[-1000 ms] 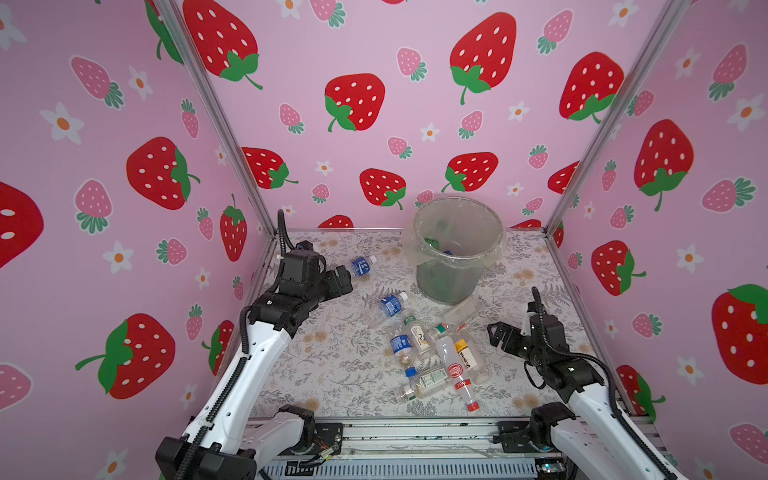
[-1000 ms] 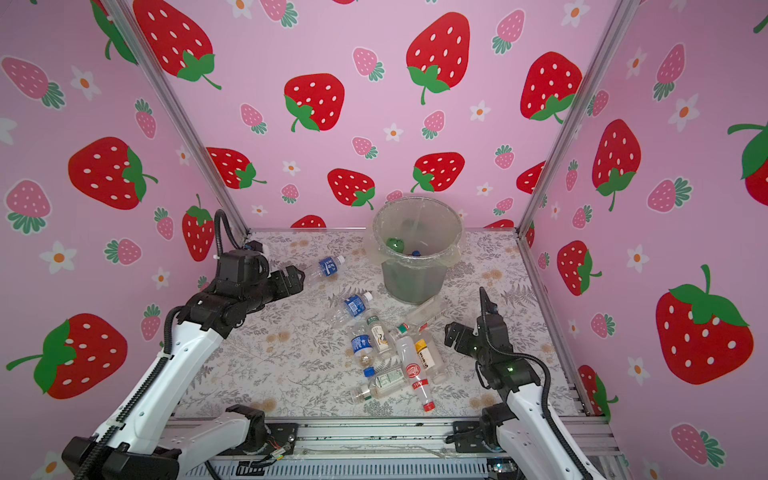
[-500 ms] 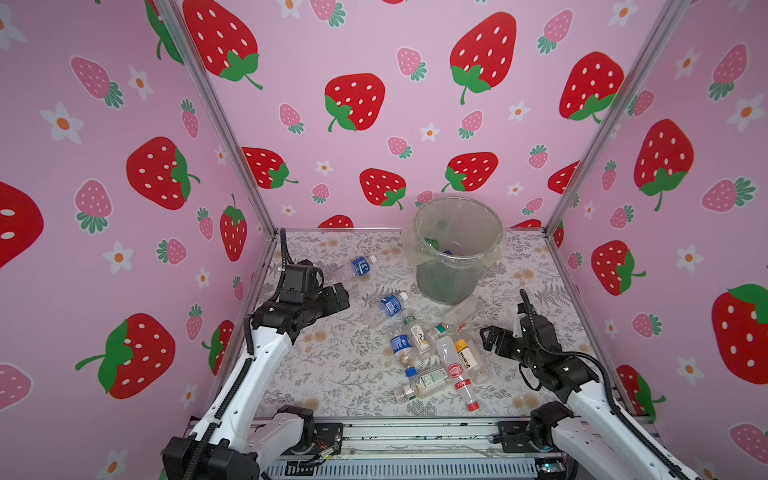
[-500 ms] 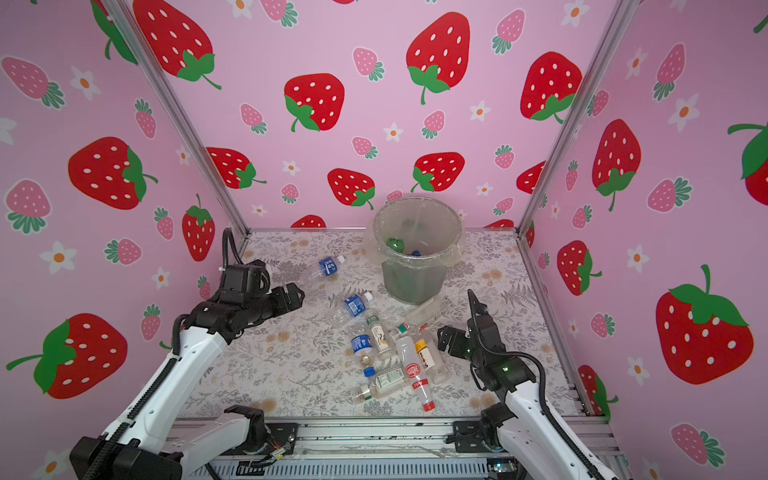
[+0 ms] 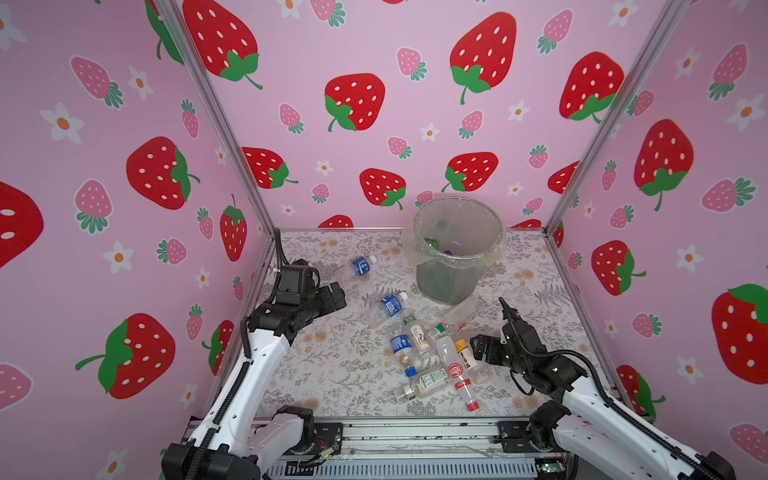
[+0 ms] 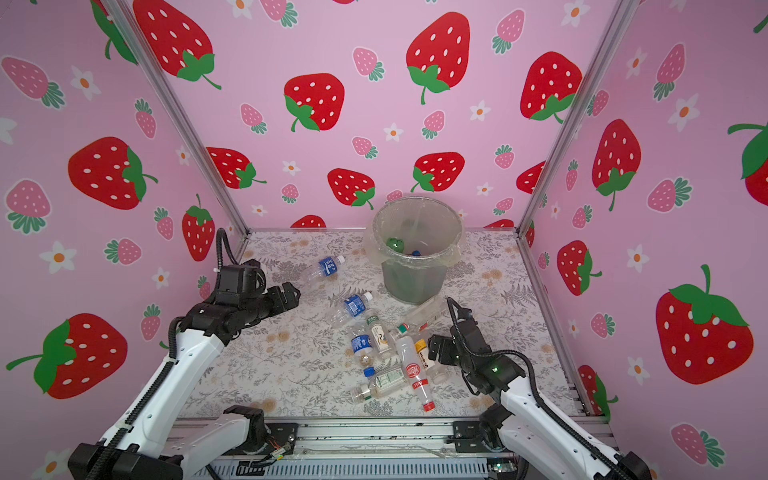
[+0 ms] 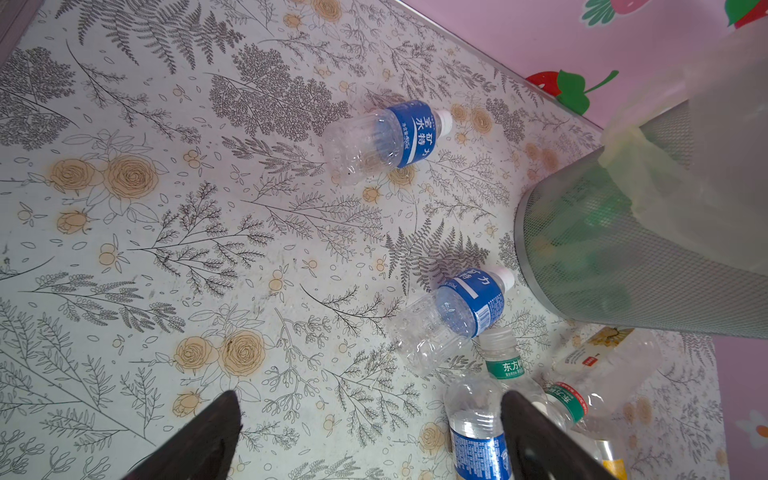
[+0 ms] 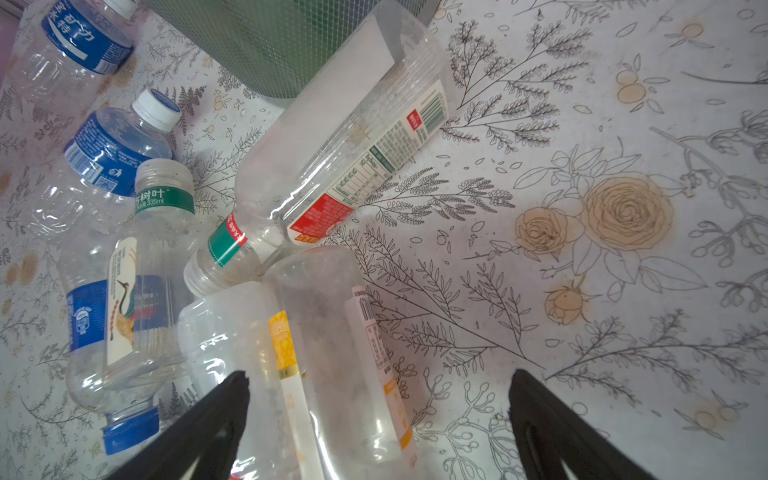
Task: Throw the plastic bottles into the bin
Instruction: 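Close the right gripper on the clear yellow-labelled bottle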
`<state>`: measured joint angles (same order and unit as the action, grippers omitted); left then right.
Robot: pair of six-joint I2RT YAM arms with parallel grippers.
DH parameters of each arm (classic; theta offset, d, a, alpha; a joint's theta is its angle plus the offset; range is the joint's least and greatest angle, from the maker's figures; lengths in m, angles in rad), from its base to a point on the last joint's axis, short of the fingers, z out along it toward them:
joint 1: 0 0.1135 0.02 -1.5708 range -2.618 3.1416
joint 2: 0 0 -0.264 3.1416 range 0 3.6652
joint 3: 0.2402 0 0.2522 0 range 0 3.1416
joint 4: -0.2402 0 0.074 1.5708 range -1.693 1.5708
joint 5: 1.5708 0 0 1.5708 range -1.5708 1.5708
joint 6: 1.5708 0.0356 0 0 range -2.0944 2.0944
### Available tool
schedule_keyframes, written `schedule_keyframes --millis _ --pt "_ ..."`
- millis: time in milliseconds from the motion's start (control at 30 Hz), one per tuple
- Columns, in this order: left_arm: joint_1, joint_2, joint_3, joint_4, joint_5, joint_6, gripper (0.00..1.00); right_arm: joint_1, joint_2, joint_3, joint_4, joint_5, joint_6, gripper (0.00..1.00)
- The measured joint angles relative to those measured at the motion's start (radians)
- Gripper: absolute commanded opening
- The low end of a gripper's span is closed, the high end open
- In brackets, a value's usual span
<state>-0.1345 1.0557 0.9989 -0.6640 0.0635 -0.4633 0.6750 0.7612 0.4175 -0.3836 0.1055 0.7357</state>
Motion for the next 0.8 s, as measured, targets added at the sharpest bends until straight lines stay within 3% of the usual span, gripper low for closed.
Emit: schedule_keyframes --millis 267,433,800 --pt "0.001 0.01 0.0 0.0 0.004 0.001 0.99 0.084 0.069 -0.022 0.006 0.025 0.025 0.98" --pt "0.005 0.026 0.0 -0.002 0.015 0.0 0.99 0.126 0.114 -0.022 0.025 0.043 0.031 0.93" --pt "0.006 0.026 0.0 -0.015 0.019 0.001 0.99 0.146 0.216 -0.021 0.076 0.052 0.03 0.9"
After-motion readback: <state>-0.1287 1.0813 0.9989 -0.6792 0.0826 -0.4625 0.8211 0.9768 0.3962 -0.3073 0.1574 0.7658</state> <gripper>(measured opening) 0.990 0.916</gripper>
